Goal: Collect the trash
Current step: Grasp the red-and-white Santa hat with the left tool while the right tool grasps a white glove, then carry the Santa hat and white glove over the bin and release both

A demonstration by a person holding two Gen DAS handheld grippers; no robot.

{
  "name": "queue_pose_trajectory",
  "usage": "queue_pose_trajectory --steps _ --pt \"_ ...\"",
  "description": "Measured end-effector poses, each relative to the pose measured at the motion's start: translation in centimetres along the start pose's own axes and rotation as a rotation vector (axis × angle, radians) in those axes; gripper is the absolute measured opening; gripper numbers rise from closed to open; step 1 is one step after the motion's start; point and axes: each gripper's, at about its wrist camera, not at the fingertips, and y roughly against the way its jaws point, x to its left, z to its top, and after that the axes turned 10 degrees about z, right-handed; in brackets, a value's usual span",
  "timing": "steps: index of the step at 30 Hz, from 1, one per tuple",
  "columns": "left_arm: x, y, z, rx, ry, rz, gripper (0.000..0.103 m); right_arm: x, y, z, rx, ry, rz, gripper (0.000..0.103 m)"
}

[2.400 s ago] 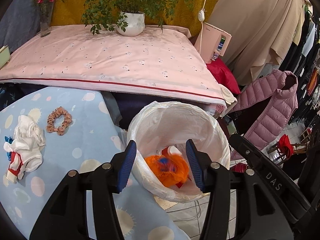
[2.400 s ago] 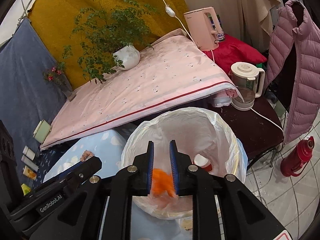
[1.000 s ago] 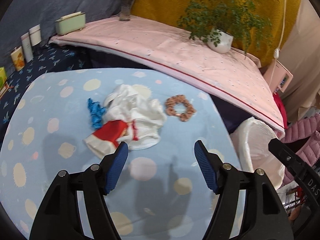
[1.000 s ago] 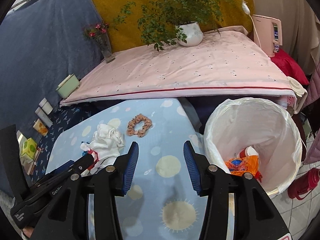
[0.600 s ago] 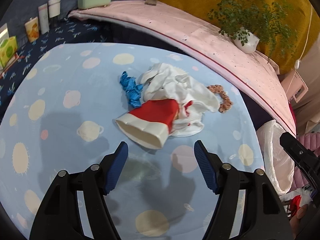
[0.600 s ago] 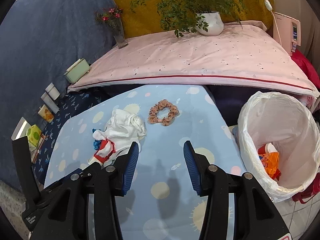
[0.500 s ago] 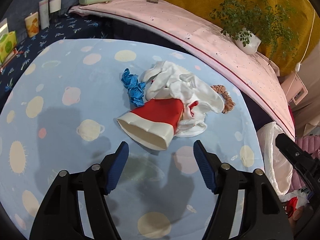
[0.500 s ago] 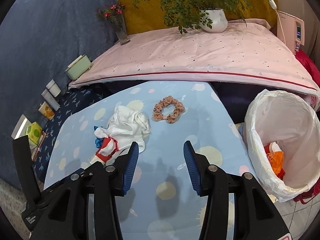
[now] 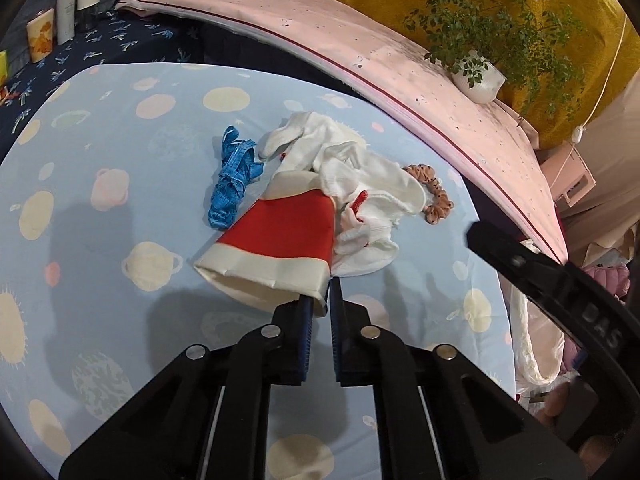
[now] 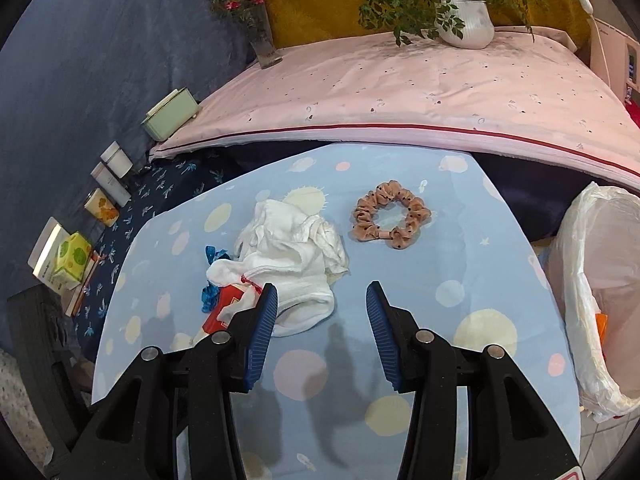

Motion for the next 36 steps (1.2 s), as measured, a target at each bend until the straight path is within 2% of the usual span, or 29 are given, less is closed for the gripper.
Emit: queue_pose_trajectory --steps 7,10,14,15,20,25,36 --pt "0.2 -0.1 0.2 0.005 -0.003 -0.005 0.007 0.8 -3.0 1.1 0.023 0.013 -0.002 0.04" --pt "0.2 0.0 0.3 0.005 -0.005 -0.004 0.007 0.8 -4.5 1.4 0.044 0.013 -0.007 0.033" --pt "0.1 0.1 0.4 0.001 -0.005 -0.002 0.006 0.6 -5.7 1.4 0.079 0.017 0.005 0.003" --pt "0.1 0.2 0.5 -0.001 -0.005 -0.001 0.006 0.6 -5.5 1.4 0.077 0.018 0.011 0.003" --pt "-0.1 1.0 0.8 -0.015 -0.003 0.001 0.005 0.7 -3.0 1.9 0.03 0.009 0.047 0.002" --pt "-1.4 2.7 1.3 -0.044 -0.022 -0.02 0.003 0.7 1.3 3.0 -0.053 0.011 0.07 0.002" --pt "-7.6 7.6 1.8 -0.114 -0.112 -0.128 0.003 -1.4 11.9 4.5 -0.25 0.012 0.026 0.002"
